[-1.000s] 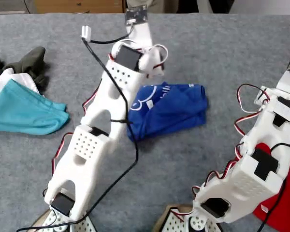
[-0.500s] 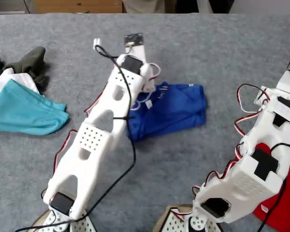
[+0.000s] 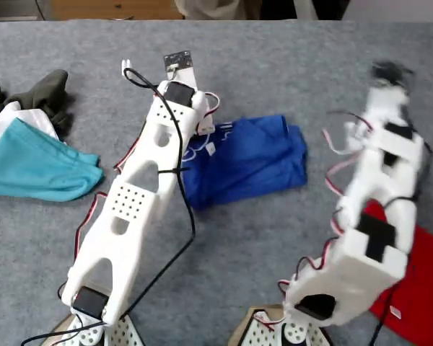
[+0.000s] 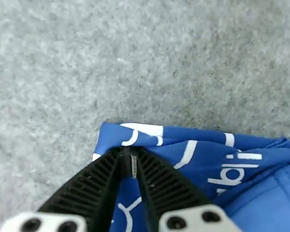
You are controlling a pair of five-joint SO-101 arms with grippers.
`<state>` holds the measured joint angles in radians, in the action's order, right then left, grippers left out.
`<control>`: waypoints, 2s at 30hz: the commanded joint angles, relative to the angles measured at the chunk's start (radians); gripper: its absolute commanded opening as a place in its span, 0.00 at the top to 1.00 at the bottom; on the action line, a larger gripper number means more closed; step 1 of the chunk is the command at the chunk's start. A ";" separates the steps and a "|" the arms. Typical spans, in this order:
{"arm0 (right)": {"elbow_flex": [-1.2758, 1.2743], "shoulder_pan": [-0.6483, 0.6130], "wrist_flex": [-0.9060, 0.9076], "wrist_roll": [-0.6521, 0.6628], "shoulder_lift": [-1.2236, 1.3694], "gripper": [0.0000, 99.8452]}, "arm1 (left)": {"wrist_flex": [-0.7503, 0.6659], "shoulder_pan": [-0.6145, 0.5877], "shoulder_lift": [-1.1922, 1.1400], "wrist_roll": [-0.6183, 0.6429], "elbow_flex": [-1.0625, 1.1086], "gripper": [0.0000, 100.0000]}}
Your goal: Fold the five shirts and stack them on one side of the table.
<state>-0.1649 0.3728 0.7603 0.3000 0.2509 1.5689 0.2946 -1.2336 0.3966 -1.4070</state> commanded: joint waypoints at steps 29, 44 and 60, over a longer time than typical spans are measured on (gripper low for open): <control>1.380 -0.558 1.028 0.190 0.840 0.99 | 0.075 -0.261 -0.035 -0.006 -0.170 0.98; 0.875 -0.394 1.023 0.244 0.510 0.99 | 0.075 -0.259 -0.036 -0.006 -0.170 0.98; 0.682 -0.449 0.922 0.321 0.208 0.99 | 0.074 -0.259 -0.036 -0.006 -0.170 0.98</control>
<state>0.4948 -0.0199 1.7361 0.6114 0.5332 1.6563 0.0399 -1.2889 0.3936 -1.5635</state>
